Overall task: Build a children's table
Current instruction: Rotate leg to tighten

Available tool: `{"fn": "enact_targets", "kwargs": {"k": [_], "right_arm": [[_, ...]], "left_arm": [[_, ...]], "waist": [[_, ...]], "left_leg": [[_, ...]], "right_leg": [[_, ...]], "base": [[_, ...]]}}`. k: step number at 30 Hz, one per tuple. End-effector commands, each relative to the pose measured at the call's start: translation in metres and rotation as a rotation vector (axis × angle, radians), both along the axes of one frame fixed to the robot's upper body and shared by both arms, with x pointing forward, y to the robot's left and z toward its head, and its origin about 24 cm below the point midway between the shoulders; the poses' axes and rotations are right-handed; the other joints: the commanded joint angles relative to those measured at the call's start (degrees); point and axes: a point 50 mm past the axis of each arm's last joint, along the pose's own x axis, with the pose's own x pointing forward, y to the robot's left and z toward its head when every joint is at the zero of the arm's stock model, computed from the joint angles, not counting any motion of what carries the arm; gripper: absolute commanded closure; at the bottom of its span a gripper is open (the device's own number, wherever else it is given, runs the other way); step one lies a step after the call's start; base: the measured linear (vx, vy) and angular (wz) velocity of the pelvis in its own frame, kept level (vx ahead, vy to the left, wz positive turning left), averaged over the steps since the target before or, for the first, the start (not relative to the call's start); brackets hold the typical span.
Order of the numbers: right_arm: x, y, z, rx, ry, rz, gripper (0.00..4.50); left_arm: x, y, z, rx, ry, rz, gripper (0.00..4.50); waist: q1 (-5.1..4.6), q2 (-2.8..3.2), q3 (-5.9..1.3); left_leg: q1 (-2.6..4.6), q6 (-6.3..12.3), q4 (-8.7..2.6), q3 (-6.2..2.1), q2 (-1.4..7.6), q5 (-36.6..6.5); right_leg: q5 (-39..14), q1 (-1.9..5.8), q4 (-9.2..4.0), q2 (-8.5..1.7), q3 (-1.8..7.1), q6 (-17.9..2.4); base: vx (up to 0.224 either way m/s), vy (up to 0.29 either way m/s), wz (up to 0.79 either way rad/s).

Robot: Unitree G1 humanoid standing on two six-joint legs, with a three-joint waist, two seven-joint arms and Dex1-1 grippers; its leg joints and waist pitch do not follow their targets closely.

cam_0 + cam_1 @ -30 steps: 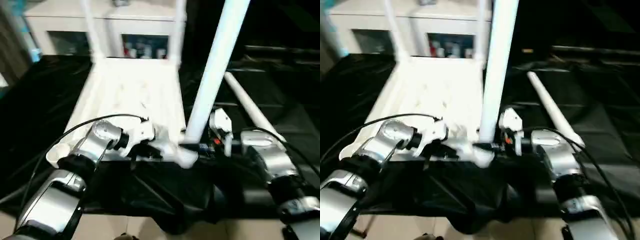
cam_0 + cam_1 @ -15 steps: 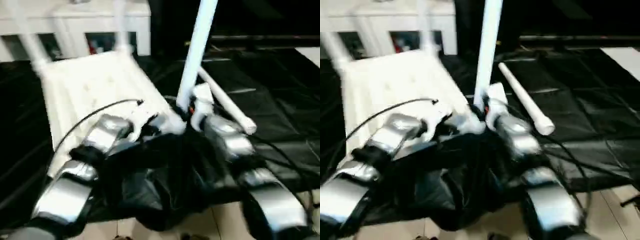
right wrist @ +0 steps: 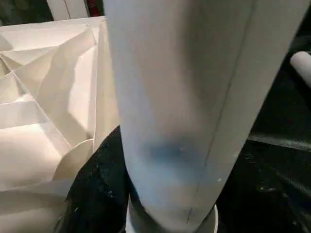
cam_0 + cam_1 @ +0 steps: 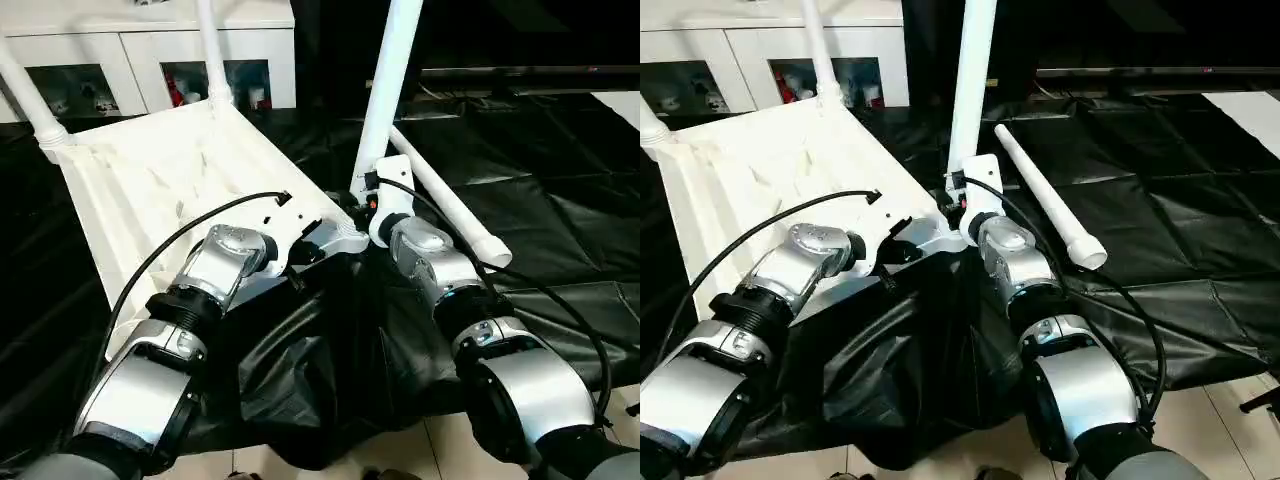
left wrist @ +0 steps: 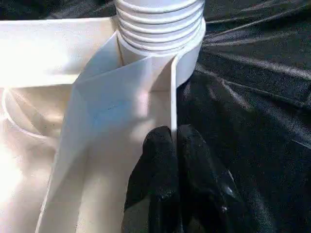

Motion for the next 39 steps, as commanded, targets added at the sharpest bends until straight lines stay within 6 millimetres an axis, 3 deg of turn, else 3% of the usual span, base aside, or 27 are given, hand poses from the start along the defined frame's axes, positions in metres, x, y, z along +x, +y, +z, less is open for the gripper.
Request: {"fn": "enact_targets", "kwargs": {"k": [1,3,4,6,8,10,13,16,20,23,25,27,29,33,39], "right_arm": [[-0.023,-0.002,-0.051,-0.015,0.225,0.038,1.92],[-0.021,-0.001,-0.047,0.004,0.210,0.059,1.83],[-0.020,0.000,-0.043,0.013,0.185,0.085,1.72],[-0.019,0.000,-0.040,0.016,0.166,0.105,1.49],[-0.015,-0.003,-0.024,0.048,0.073,0.184,1.40],[-0.015,-0.007,-0.018,0.060,0.036,0.225,1.21],[-0.016,-0.015,-0.012,0.045,-0.009,0.287,0.91],[-0.023,-0.027,-0.007,-0.006,-0.057,0.402,0.76],[-0.038,-0.048,-0.002,-0.078,-0.090,0.563,0.76],[-0.045,-0.060,-0.001,-0.124,-0.095,0.621,0.76],[-0.050,-0.069,-0.001,-0.176,-0.093,0.660,0.76],[-0.054,-0.076,-0.003,-0.189,-0.073,0.685,0.76],[-0.060,-0.082,-0.004,-0.183,-0.058,0.709,0.76],[-0.066,-0.083,-0.006,-0.180,-0.037,0.736,0.76],[-0.066,-0.082,-0.008,-0.167,-0.027,0.725,0.76]], "left_arm": [[0.004,-0.013,0.032,-0.075,-0.126,-0.101,4.50],[0.003,-0.014,0.032,-0.075,-0.134,-0.124,4.50],[0.001,-0.015,0.032,-0.076,-0.140,-0.146,4.50],[0.001,-0.014,0.032,-0.075,-0.138,-0.151,4.50],[-0.003,-0.015,0.033,-0.096,-0.143,-0.211,4.50],[-0.005,-0.014,0.034,-0.102,-0.149,-0.244,4.50],[-0.008,-0.013,0.034,-0.106,-0.158,-0.296,4.50],[-0.012,-0.009,0.031,-0.105,-0.161,-0.358,4.50],[-0.021,-0.007,0.027,-0.132,-0.150,-0.458,4.50],[-0.025,-0.005,0.024,-0.124,-0.138,-0.509,4.50],[-0.027,-0.003,0.020,-0.112,-0.128,-0.538,4.50],[-0.028,-0.002,0.018,-0.109,-0.122,-0.552,4.50],[-0.030,-0.001,0.016,-0.115,-0.110,-0.582,4.50],[-0.033,-0.001,0.015,-0.117,-0.099,-0.613,4.50],[-0.034,-0.003,0.014,-0.117,-0.094,-0.644,4.50]], "waist": [[0.85,0.71,-3.41],[1.06,0.78,-3.62],[1.19,0.82,-3.95],[1.34,1.04,-3.96],[1.63,1.14,-4.16],[2.50,1.11,-4.42],[3.64,1.30,-4.72],[4.66,1.37,-4.71],[5.58,1.33,-4.31],[6.02,1.55,-4.05],[6.22,1.59,-3.66],[6.21,1.51,-3.72],[6.17,1.34,-3.94],[6.18,1.30,-4.35],[6.23,1.53,-4.43]], "left_leg": [[1.23,0.01,-4.17,-1.97,3.14,-19.9],[1.22,0.47,-3.88,-1.85,3.15,-18.2],[0.97,1.20,-3.73,-1.89,3.20,-15.3],[1.03,2.40,-3.52,-1.72,3.20,-12.6],[1.13,3.31,-3.27,-1.63,3.25,-11.1],[0.96,5.05,-2.80,-1.45,3.31,-8.1],[0.90,7.06,-2.10,-1.24,3.43,-4.4],[0.66,8.36,-1.65,-1.19,3.39,-3.4],[0.69,6.66,-1.91,-1.29,3.56,-7.8],[1.09,3.53,-2.29,-1.41,3.74,-12.9],[1.72,1.39,-2.61,-1.31,3.82,-17.0],[1.71,0.41,-2.76,-1.43,3.83,-17.9],[1.39,0.63,-2.63,-1.45,3.74,-16.3],[0.82,2.80,-2.09,-1.47,3.57,-11.5],[0.82,3.58,-1.87,-1.48,3.58,-10.6]], "right_leg": [[-12.9,2.49,-3.76,-3.55,2.27,-13.3],[-10.5,2.59,-3.59,-3.61,2.28,-14.2],[-6.5,3.03,-2.93,-3.57,2.20,-14.9],[-2.2,3.02,-2.52,-3.44,2.00,-16.0],[0.3,3.19,-2.19,-3.50,1.89,-16.8],[3.9,3.51,-1.65,-3.44,1.77,-17.6],[7.4,3.30,-0.87,-3.33,1.60,-18.4],[7.7,3.09,-0.68,-3.22,1.55,-17.6],[0.5,2.81,-1.24,-3.24,1.66,-15.8],[-8.0,2.41,-2.08,-3.39,1.80,-14.4],[-12.7,1.91,-2.76,-3.30,1.94,-13.1],[-13.7,2.19,-2.81,-3.42,1.99,-12.5],[-11.8,2.43,-2.51,-3.48,2.03,-12.6],[-5.8,2.77,-1.72,-3.50,1.82,-13.9],[-5.2,2.81,-1.65,-3.46,1.65,-14.5]], "base": [[0.000,0.000,0.00],[0.000,0.000,0.00],[0.000,0.000,0.00],[0.000,0.000,0.00],[0.000,0.000,0.00],[0.000,0.000,0.00],[0.000,0.000,0.00],[0.000,0.000,0.00],[0.000,0.000,0.00],[0.000,0.000,0.00],[0.000,0.000,0.00],[0.000,0.000,0.00],[0.000,0.000,0.00],[0.000,0.000,0.00],[0.000,0.000,0.00]]}}
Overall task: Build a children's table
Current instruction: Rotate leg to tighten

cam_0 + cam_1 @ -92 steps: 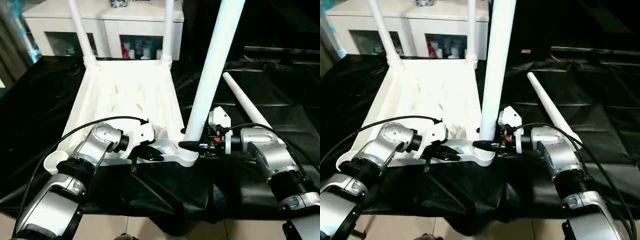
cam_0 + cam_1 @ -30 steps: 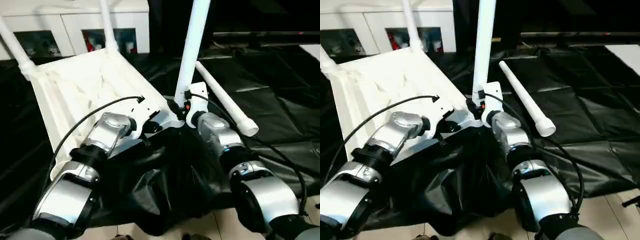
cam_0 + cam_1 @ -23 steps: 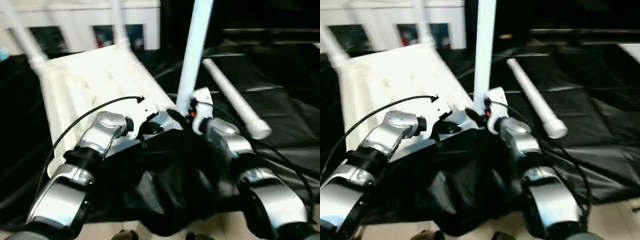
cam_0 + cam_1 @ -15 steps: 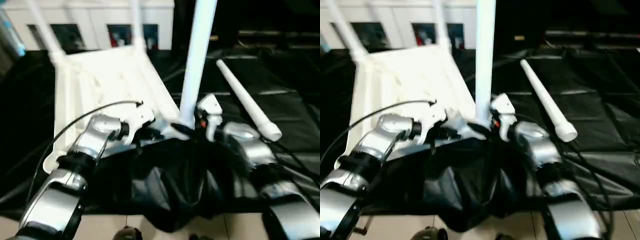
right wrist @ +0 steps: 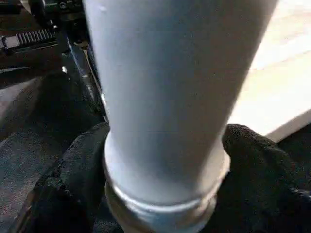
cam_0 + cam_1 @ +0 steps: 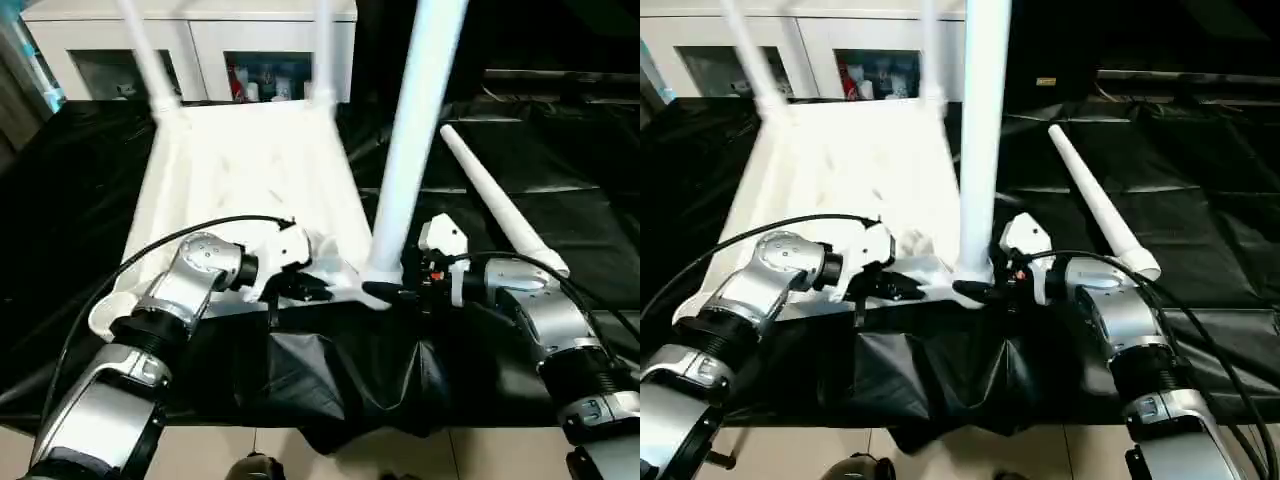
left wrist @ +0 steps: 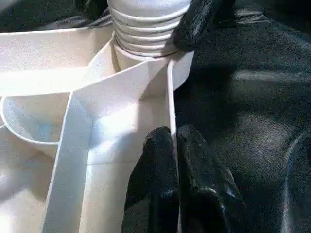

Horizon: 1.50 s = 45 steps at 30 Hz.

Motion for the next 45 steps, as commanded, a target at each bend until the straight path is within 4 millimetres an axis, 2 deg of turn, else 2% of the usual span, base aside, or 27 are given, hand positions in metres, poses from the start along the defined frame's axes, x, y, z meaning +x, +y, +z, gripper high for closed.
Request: {"fn": "enact_targets", "kwargs": {"k": [1,3,6,13,19,21,23,24,26,27,28,29,30,31,33,34,35,36,38,40,42,43,44,45], "right_arm": [[0.000,0.001,0.002,0.014,-0.008,-0.002,0.76],[-0.001,0.003,0.003,0.018,-0.005,0.004,0.92],[-0.003,0.004,0.002,0.016,0.001,0.014,0.92],[-0.004,0.002,-0.001,0.017,0.017,0.013,1.61],[-0.006,0.002,-0.004,0.023,0.028,0.005,1.73],[-0.007,0.003,-0.010,0.036,0.046,-0.030,1.73],[-0.003,0.003,-0.020,0.047,0.068,-0.154,1.74],[-0.001,0.003,-0.025,0.053,0.080,-0.222,1.74],[0.004,0.004,-0.037,0.065,0.108,-0.363,1.74],[0.004,0.004,-0.038,0.067,0.112,-0.381,1.74],[0.007,0.006,-0.044,0.078,0.130,-0.458,1.74],[0.009,0.008,-0.049,0.082,0.146,-0.523,1.74],[0.014,0.012,-0.057,0.083,0.173,-0.666,1.74],[0.017,0.017,-0.060,0.094,0.189,-0.723,1.74],[0.022,0.024,-0.061,0.114,0.212,-0.794,1.74],[0.027,0.035,-0.060,0.132,0.241,-0.844,1.75],[0.027,0.035,-0.060,0.132,0.241,-0.844,1.75],[0.030,0.047,-0.059,0.134,0.266,-0.855,1.75],[0.031,0.057,-0.058,0.124,0.269,-0.832,1.75],[0.033,0.070,-0.054,0.105,0.244,-0.772,1.75],[0.034,0.074,-0.051,0.123,0.240,-0.764,1.75],[0.035,0.075,-0.049,0.150,0.241,-0.746,1.75],[0.036,0.076,-0.048,0.159,0.242,-0.740,1.19],[0.037,0.076,-0.045,0.185,0.237,-0.727,1.05]], "left_arm": [[0.000,-0.012,0.014,-0.060,-0.048,-0.078,4.50],[-0.001,-0.012,0.013,-0.057,-0.045,-0.086,4.50],[-0.001,-0.011,0.012,-0.048,-0.044,-0.091,4.50],[0.000,-0.009,0.011,-0.037,-0.045,-0.090,4.50],[0.001,-0.008,0.011,-0.032,-0.044,-0.087,4.50],[0.003,-0.008,0.010,-0.022,-0.046,-0.056,4.50],[0.010,-0.009,0.010,-0.031,-0.047,0.047,4.50],[0.014,-0.010,0.010,-0.038,-0.046,0.094,4.50],[0.021,-0.012,0.009,-0.037,-0.052,0.191,4.50],[0.022,-0.012,0.009,-0.036,-0.054,0.203,4.50],[0.026,-0.014,0.008,-0.031,-0.063,0.254,4.50],[0.029,-0.016,0.007,-0.024,-0.069,0.298,4.50],[0.034,-0.021,0.006,-0.018,-0.080,0.386,4.50],[0.036,-0.025,0.004,-0.021,-0.076,0.430,4.50],[0.038,-0.031,0.003,-0.021,-0.073,0.473,4.50],[0.039,-0.038,0.001,-0.019,-0.076,0.507,4.50],[0.039,-0.038,0.001,-0.019,-0.076,0.507,4.50],[0.038,-0.046,-0.001,-0.014,-0.077,0.518,4.50],[0.037,-0.051,-0.003,-0.013,-0.080,0.512,4.50],[0.034,-0.057,-0.004,-0.018,-0.088,0.491,4.50],[0.034,-0.058,-0.004,-0.019,-0.098,0.484,4.50],[0.034,-0.056,-0.005,-0.020,-0.099,0.481,4.50],[0.034,-0.056,-0.005,-0.021,-0.098,0.480,4.50],[0.033,-0.055,-0.005,-0.025,-0.105,0.465,4.50]], "waist": [[-0.16,0.09,-5.21],[-0.21,0.13,-5.23],[-0.14,0.20,-5.28],[-0.14,0.32,-5.32],[-0.13,0.40,-5.30],[-0.17,0.36,-5.27],[-0.23,0.34,-5.31],[-0.45,0.27,-5.18],[-0.74,0.04,-5.02],[-0.97,0.25,-4.91],[-1.21,0.08,-4.81],[-1.43,0.29,-4.80],[-1.86,0.10,-4.63],[-2.30,0.46,-4.46],[-2.91,0.31,-4.30],[-3.35,0.53,-4.11],[-3.47,0.65,-4.14],[-3.64,0.54,-4.19],[-3.95,0.43,-4.30],[-3.99,0.29,-4.43],[-4.18,0.39,-4.47],[-4.31,-0.07,-4.47],[-4.25,0.12,-4.54],[-4.29,0.15,-4.45]], "left_leg": [[1.92,3.39,-3.61,-1.54,2.84,-10.7],[1.96,3.19,-3.63,-1.56,2.88,-11.0],[2.04,3.15,-3.58,-1.57,2.89,-10.9],[2.02,2.94,-3.48,-1.58,2.84,-11.2],[2.06,2.45,-3.52,-1.64,2.85,-12.2],[2.00,2.45,-3.52,-1.64,2.82,-12.2],[1.96,2.29,-3.51,-1.68,2.79,-12.2],[2.00,1.73,-3.52,-1.66,2.74,-12.4],[2.11,0.41,-3.68,-1.78,2.62,-14.5],[2.32,-0.33,-3.79,-1.84,2.58,-16.0],[2.23,-1.01,-3.96,-2.02,2.62,-16.8],[2.28,-1.11,-3.89,-1.93,2.49,-17.5],[2.17,-1.63,-4.04,-2.13,2.35,-18.5],[2.21,-2.15,-4.11,-2.25,2.25,-19.5],[2.62,-2.78,-4.18,-2.40,2.11,-22.0],[2.79,-2.99,-4.15,-2.42,2.01,-23.8],[2.92,-3.02,-4.11,-2.51,2.01,-24.2],[2.92,-2.69,-4.19,-2.58,2.00,-24.6],[2.87,-2.41,-4.25,-2.65,2.01,-24.4],[2.58,-1.63,-4.22,-2.55,2.00,-23.2],[2.55,-1.32,-4.24,-2.52,2.07,-23.0],[2.53,-1.03,-4.25,-2.39,2.10,-22.9],[2.52,-0.91,-4.17,-2.43,2.09,-22.7],[2.52,-0.63,-4.20,-2.37,2.11,-22.5]], "right_leg": [[-5.6,3.12,-2.78,-3.39,2.10,-14.6],[-5.9,3.13,-2.78,-3.37,2.09,-14.6],[-5.4,3.14,-2.71,-3.33,2.10,-14.6],[-5.1,3.16,-2.63,-3.29,2.07,-14.8],[-6.1,3.16,-2.72,-3.31,2.06,-14.6],[-6.2,3.17,-2.71,-3.32,2.07,-14.6],[-6.6,3.19,-2.72,-3.41,2.07,-14.5],[-7.4,2.88,-2.75,-3.38,2.12,-14.6],[-11.3,2.92,-3.21,-3.53,2.15,-13.9],[-14.0,2.69,-3.48,-3.54,2.20,-13.2],[-15.5,2.88,-3.59,-3.57,2.18,-12.5],[-16.0,2.59,-3.66,-3.60,2.25,-12.5],[-17.7,2.86,-3.88,-3.55,2.10,-12.0],[-19.8,2.79,-4.12,-3.60,2.04,-11.3],[-23.5,2.60,-4.61,-3.58,1.92,-10.5],[-24.8,2.47,-5.06,-3.56,1.87,-10.3],[-25.1,2.46,-5.10,-3.65,1.85,-10.3],[-25.1,2.62,-5.19,-3.55,1.80,-10.0],[-24.0,2.68,-5.16,-3.40,1.76,-10.2],[-21.3,2.87,-4.85,-3.46,1.86,-11.1],[-19.9,2.89,-4.69,-3.40,1.88,-11.7],[-19.3,2.87,-4.71,-3.35,1.90,-12.0],[-19.0,2.93,-4.54,-3.47,1.93,-12.3],[-18.9,2.90,-4.60,-3.45,1.93,-12.4]], "base": [[0.000,0.000,0.00],[0.000,0.000,0.00],[0.000,0.000,0.00],[0.000,0.000,0.00],[0.000,0.000,0.00],[0.000,0.000,0.00],[0.000,0.000,0.00],[0.000,0.000,0.00],[0.000,0.000,0.00],[0.000,0.000,0.00],[0.000,0.000,0.00],[0.000,0.000,0.00],[0.000,0.000,0.00],[0.000,0.000,0.00],[0.000,0.000,0.00],[0.000,0.000,0.00],[0.000,0.000,0.00],[0.000,0.000,0.00],[0.000,0.000,0.00],[0.000,0.000,0.00],[0.000,0.000,0.00],[0.000,0.000,0.00],[0.000,0.000,0.00],[0.000,0.000,0.00]]}}
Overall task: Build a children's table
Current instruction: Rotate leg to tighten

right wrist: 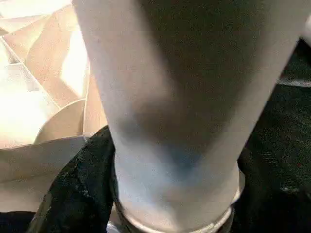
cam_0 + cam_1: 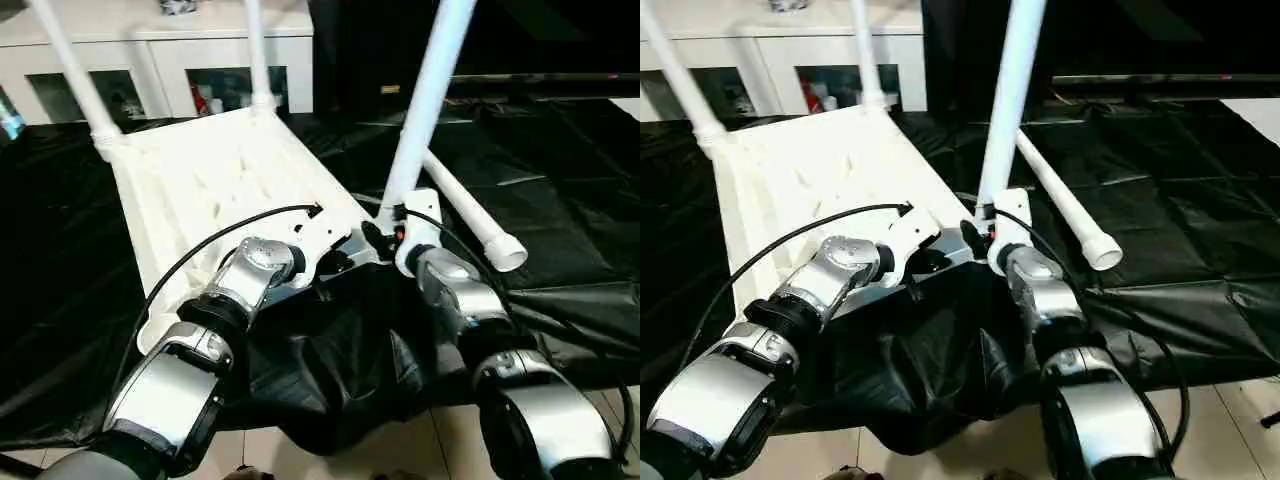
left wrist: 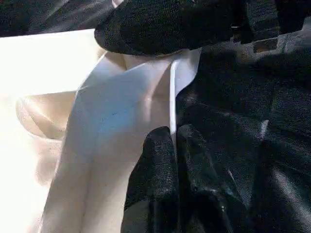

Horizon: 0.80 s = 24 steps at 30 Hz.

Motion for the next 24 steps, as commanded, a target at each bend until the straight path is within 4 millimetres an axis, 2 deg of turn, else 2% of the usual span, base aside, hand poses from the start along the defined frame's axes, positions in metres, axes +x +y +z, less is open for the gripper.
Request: {"fn": "enact_targets", "kwargs": {"k": [1,4,6,8,10,11,14,18,20,24], "right_arm": [[-0.013,0.029,-0.017,0.113,0.092,0.118,1.05],[-0.011,0.025,-0.011,0.085,0.045,0.162,0.84],[-0.012,0.017,-0.007,0.035,-0.013,0.239,0.84],[-0.013,0.013,-0.006,0.032,-0.030,0.262,0.84],[-0.016,0.001,-0.001,0.045,-0.074,0.327,0.84],[-0.016,0.001,-0.001,0.045,-0.074,0.327,0.84],[-0.026,-0.018,0.004,-0.009,-0.115,0.482,0.84],[-0.042,-0.041,0.006,-0.090,-0.074,0.688,0.84],[-0.045,-0.046,0.007,-0.103,-0.062,0.725,0.84],[-0.049,-0.056,0.013,-0.099,-0.054,0.781,0.84]], "left_arm": [[0.002,-0.005,0.011,-0.022,-0.078,-0.026,4.50],[0.000,-0.002,0.010,-0.027,-0.079,-0.066,4.50],[-0.005,0.001,0.011,-0.059,-0.087,-0.159,4.50],[-0.007,0.003,0.011,-0.061,-0.087,-0.181,4.50],[-0.012,0.008,0.008,-0.060,-0.076,-0.239,4.50],[-0.012,0.008,0.008,-0.060,-0.076,-0.239,4.50],[-0.020,0.016,0.005,-0.064,-0.048,-0.331,4.50],[-0.027,0.026,0.003,-0.045,-0.021,-0.419,4.50],[-0.028,0.029,0.003,-0.039,-0.017,-0.428,4.50],[-0.029,0.035,0.003,-0.029,-0.006,-0.460,4.50]], "waist": [[0.29,0.16,-4.27],[0.23,0.14,-4.37],[0.37,-0.04,-4.42],[0.46,-0.01,-4.45],[0.93,0.01,-4.53],[1.16,0.09,-4.52],[1.99,0.10,-4.67],[2.84,0.22,-4.49],[3.33,0.21,-4.37],[3.26,0.09,-4.38]], "left_leg": [[1.44,-0.18,-4.72,-1.87,2.06,-22.7],[1.27,0.03,-4.78,-1.96,2.22,-21.7],[0.90,0.87,-4.72,-1.93,2.19,-20.5],[1.18,1.17,-4.61,-1.69,2.26,-19.8],[1.08,1.89,-4.57,-1.60,2.35,-17.9],[1.05,2.18,-4.58,-1.54,2.46,-17.6],[0.98,3.06,-4.46,-1.37,2.69,-15.7],[1.35,2.56,-4.65,-1.33,2.88,-17.4],[1.56,2.24,-4.78,-1.33,2.94,-18.1],[1.35,1.62,-4.83,-1.45,2.85,-18.5]], "right_leg": [[-19.1,2.13,-5.24,-3.49,2.06,-12.6],[-18.9,2.14,-5.18,-3.51,2.04,-12.5],[-17.9,2.54,-5.04,-3.67,2.04,-12.7],[-17.0,2.26,-5.03,-3.62,2.17,-13.1],[-15.1,2.52,-4.70,-3.54,2.15,-13.8],[-14.5,2.54,-4.65,-3.51,2.17,-13.8],[-10.8,2.69,-4.09,-3.39,2.13,-14.6],[-14.1,2.41,-4.51,-3.41,2.22,-14.0],[-14.9,2.28,-4.64,-3.34,2.32,-13.5],[-16.4,2.31,-4.68,-3.54,2.31,-13.2]], "base": [[0.000,0.000,0.00],[0.000,0.000,0.00],[0.000,0.000,0.00],[0.000,0.000,0.00],[0.000,0.000,0.00],[0.000,0.000,0.00],[0.000,0.000,0.00],[0.000,0.000,0.00],[0.000,0.000,0.00],[0.000,0.000,0.00]]}}
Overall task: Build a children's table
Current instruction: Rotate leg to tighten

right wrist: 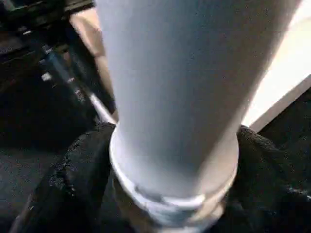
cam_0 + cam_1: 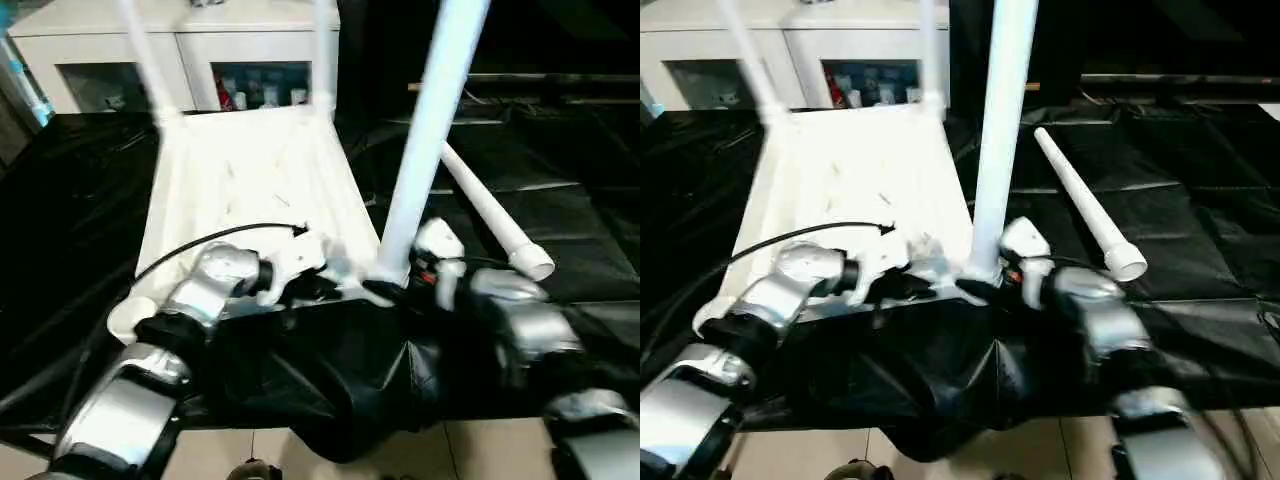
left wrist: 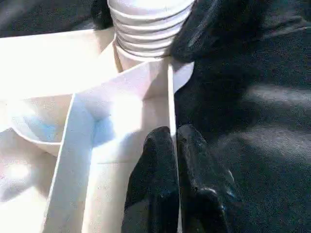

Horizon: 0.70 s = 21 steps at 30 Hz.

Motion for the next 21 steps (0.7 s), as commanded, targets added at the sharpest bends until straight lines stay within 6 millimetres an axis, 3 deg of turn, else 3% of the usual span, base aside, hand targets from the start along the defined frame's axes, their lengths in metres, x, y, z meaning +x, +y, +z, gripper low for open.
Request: {"fn": "enact_targets", "kwargs": {"k": [1,14,21], "right_arm": [[-0.001,0.000,0.006,0.014,-0.005,0.043,0.84],[-0.008,0.004,0.005,0.022,0.027,0.098,1.68],[-0.008,0.004,-0.004,0.015,0.058,0.014,1.75]], "left_arm": [[-0.004,-0.005,0.003,-0.029,-0.008,-0.062,4.50],[-0.004,0.000,0.004,-0.024,-0.004,-0.074,4.50],[-0.002,0.000,0.004,-0.018,-0.008,-0.037,4.50]], "waist": [[0.03,-0.41,-4.47],[0.29,-0.37,-4.47],[0.34,-0.32,-4.48]], "left_leg": [[1.44,1.74,-4.38,-1.57,2.85,-18.1],[1.43,1.64,-4.39,-1.58,2.90,-16.9],[1.44,1.28,-4.44,-1.61,2.90,-16.9]], "right_leg": [[-16.5,2.49,-4.38,-3.59,2.32,-13.1],[-16.2,2.38,-4.35,-3.61,2.29,-13.0],[-16.3,2.32,-4.36,-3.60,2.30,-12.8]], "base": [[0.000,0.000,0.00],[0.000,0.000,0.00],[0.000,0.000,0.00]]}}
